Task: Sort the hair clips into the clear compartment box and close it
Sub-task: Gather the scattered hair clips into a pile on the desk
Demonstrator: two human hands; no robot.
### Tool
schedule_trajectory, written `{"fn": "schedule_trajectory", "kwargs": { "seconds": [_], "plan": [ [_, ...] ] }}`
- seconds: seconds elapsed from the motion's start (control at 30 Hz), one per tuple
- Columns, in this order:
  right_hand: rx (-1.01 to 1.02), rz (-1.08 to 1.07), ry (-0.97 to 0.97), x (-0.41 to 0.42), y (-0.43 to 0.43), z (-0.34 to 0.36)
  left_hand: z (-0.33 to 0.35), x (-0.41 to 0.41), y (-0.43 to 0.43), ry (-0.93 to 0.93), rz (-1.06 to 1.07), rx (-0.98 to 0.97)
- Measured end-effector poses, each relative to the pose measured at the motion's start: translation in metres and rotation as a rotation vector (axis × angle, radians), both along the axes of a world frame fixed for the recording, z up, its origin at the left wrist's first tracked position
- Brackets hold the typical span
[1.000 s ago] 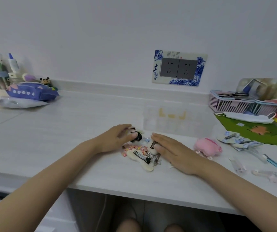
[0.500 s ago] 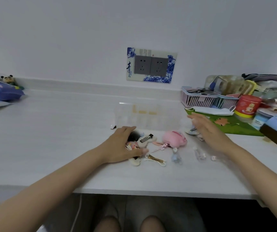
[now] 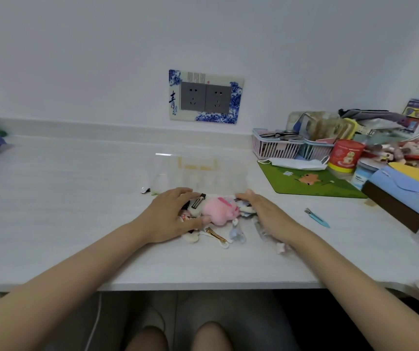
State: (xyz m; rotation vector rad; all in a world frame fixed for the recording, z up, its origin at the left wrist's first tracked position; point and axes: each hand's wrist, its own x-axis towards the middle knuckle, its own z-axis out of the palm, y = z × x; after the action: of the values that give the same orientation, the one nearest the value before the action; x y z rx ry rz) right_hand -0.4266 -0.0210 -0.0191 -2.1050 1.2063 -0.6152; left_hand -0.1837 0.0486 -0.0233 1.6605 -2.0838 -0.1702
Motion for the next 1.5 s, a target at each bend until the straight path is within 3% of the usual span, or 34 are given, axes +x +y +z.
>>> {"fn": "schedule_trajectory", "kwargs": {
  "seconds": [0.13, 0.23, 0.33, 0.43, 0.5, 0.67, 0.73, 1.0, 1.17, 1.37, 1.5],
  "plan": [
    [-0.096, 0.036, 0.067, 0.027, 0.010, 0.001, 0.002, 0.006, 0.004, 0.029, -0.002, 0.004],
    [-0.151, -0.054, -0.025, 0.004, 0.013, 0.011, 0.011, 0.031, 0.014, 0.074, 0.066, -0.024],
    [-0.248, -0.227, 0.183, -0.038, 0.011, 0.014, 0.010, 0.063, 0.021, 0.075, 0.163, 0.018],
    [-0.119, -0.318, 0.354, -0.061, 0.008, 0.003, 0.003, 0.071, 0.022, 0.072, 0.165, 0.128],
    [-0.113, -0.287, 0.355, -0.062, 0.010, -0.004, 0.002, 0.065, 0.021, 0.085, 0.156, 0.160],
    [-0.038, -0.160, 0.052, -0.026, 0.039, -0.002, 0.002, 0.047, 0.027, 0.194, 0.091, 0.184],
    [-0.025, -0.126, 0.018, -0.005, 0.046, -0.002, 0.002, 0.037, 0.030, 0.172, 0.038, 0.169],
    [-0.085, -0.105, 0.078, 0.059, 0.044, -0.009, 0.002, 0.016, 0.039, 0.296, -0.144, 0.118],
    [-0.102, -0.067, 0.044, 0.032, 0.059, 0.004, 0.012, 0.047, 0.039, 0.193, 0.086, 0.136],
    [-0.175, 0.070, 0.319, 0.017, 0.070, -0.004, 0.010, 0.051, 0.019, 0.208, 0.167, 0.184],
    [-0.229, 0.076, 0.334, 0.033, 0.058, -0.011, 0.009, 0.042, 0.014, 0.245, 0.186, 0.202]
  ]
}}
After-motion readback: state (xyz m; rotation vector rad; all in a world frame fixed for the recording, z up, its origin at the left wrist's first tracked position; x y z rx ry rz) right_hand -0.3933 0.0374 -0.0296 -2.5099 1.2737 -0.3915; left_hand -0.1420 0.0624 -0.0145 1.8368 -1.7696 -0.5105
